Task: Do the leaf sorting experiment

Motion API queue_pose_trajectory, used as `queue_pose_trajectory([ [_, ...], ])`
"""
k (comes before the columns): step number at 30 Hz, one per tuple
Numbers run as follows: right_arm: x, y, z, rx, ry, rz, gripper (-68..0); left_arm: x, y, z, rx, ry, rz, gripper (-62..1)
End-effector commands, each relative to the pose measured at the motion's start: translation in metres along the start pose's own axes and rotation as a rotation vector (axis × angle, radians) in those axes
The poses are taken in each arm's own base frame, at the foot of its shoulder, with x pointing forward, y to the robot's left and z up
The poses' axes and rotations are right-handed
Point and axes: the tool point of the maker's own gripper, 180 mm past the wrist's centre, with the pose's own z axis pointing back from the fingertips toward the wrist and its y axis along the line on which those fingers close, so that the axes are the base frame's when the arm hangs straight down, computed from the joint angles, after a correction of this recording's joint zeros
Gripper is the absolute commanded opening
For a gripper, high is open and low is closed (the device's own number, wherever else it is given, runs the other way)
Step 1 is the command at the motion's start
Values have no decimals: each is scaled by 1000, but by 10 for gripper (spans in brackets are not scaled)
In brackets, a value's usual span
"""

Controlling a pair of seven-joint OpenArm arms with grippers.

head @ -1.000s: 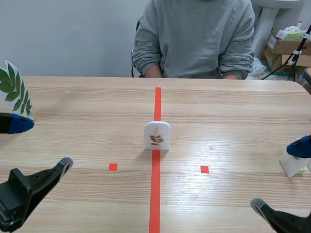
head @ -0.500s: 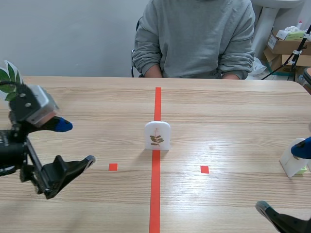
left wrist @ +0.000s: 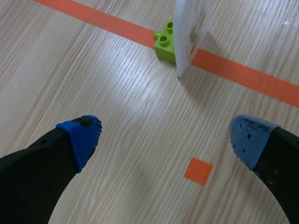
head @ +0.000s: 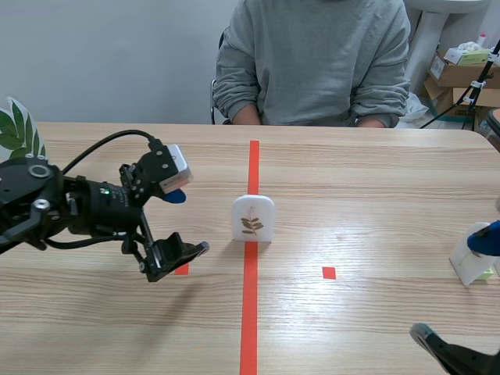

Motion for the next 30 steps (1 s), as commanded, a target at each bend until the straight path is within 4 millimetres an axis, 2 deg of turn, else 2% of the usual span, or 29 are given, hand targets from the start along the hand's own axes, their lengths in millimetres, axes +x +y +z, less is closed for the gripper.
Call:
queue_pose_trajectory([
  [1, 5, -2, 0, 1, -26, 5, -37, 23, -2, -9, -11, -61, 0, -22],
  [10, 7, -2, 0, 1, -34, 5, -37, 41, -10, -51, -23, -54, -26, -22],
  [16, 7, -2, 0, 1, -34, 5, -37, 54, -13, -62, -15, -75, -18, -22],
  [19, 7, -3, 0, -2, -35, 7, -37, 55, -13, -62, -16, -76, -17, -33],
  [30, 8, -6, -1, -13, -33, 21, -37, 54, -14, -62, -18, -75, -13, -240],
])
